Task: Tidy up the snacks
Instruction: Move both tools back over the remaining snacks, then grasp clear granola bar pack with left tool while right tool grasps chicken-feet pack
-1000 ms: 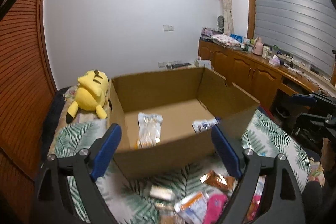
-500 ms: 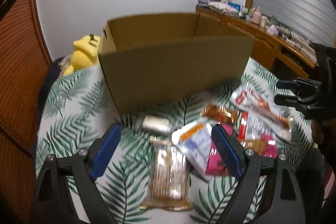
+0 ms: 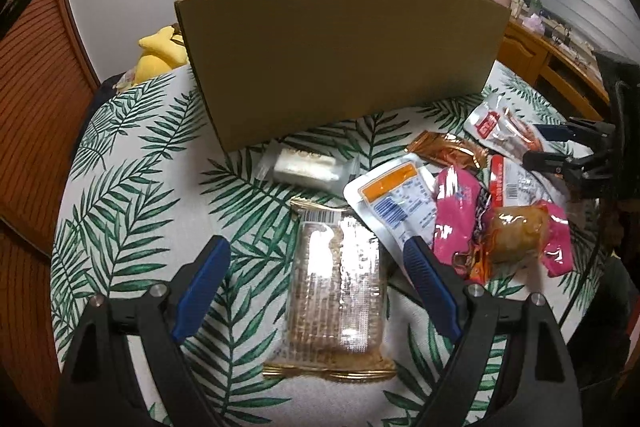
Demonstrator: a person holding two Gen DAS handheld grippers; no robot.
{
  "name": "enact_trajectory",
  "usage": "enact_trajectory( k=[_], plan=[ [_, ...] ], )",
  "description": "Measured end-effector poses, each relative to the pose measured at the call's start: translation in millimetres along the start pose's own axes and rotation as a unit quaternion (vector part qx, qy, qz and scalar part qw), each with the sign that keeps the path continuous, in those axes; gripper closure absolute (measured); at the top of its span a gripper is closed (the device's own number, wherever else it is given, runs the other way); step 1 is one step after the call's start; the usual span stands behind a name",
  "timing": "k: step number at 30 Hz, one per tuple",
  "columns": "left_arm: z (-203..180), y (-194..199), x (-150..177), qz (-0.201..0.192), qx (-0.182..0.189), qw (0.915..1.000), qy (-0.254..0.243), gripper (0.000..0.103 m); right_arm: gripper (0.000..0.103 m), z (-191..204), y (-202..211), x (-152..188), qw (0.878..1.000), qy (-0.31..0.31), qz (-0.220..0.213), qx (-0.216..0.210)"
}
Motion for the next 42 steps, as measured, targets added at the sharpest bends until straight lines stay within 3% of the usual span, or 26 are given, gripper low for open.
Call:
enact_trajectory(
  k=[16,23,26,30,40,42],
  plan=[
    [0,-8,6,0.038,0.016,0.9991,0.002,0.014,0.027,0,-3,1,1.0,0.002,-0.004,-0.002],
    [7,-4,13,0.041,0.043,0.998,0.022,0.014,0.027,1,-2,1,1.0,0.001,-0.005,-0.003],
    [7,-2,13,0.036,0.05,0.9978,0.023,0.024,0.027,1,-2,1,1.0,0.001,-0.005,-0.003],
    [4,-2,11,0.031,0.05,0.9982,0.015,0.052,0.027,1,-2,1,1.0,0.0,-0.005,-0.004],
    [6,-8,7,0.019,0.024,0.9994,0.017,0.055,0.027,1,-2,2,1.0,0.0,-0.005,-0.003],
    [5,-7,8,0.015,0.023,0.9995,0.016,0.059,0.027,1,-2,2,1.0,0.001,-0.005,-0.003]
  ],
)
Point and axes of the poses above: each gripper's, at about its wrist camera, not at the fingertips, and y roughly against the way its jaws point, z to its left, x to its underside, the point moved 7 cm from there along -y, roughly the way its jaws point, and after that the axes turned 2 degrees about x, right-handed, at the moved point
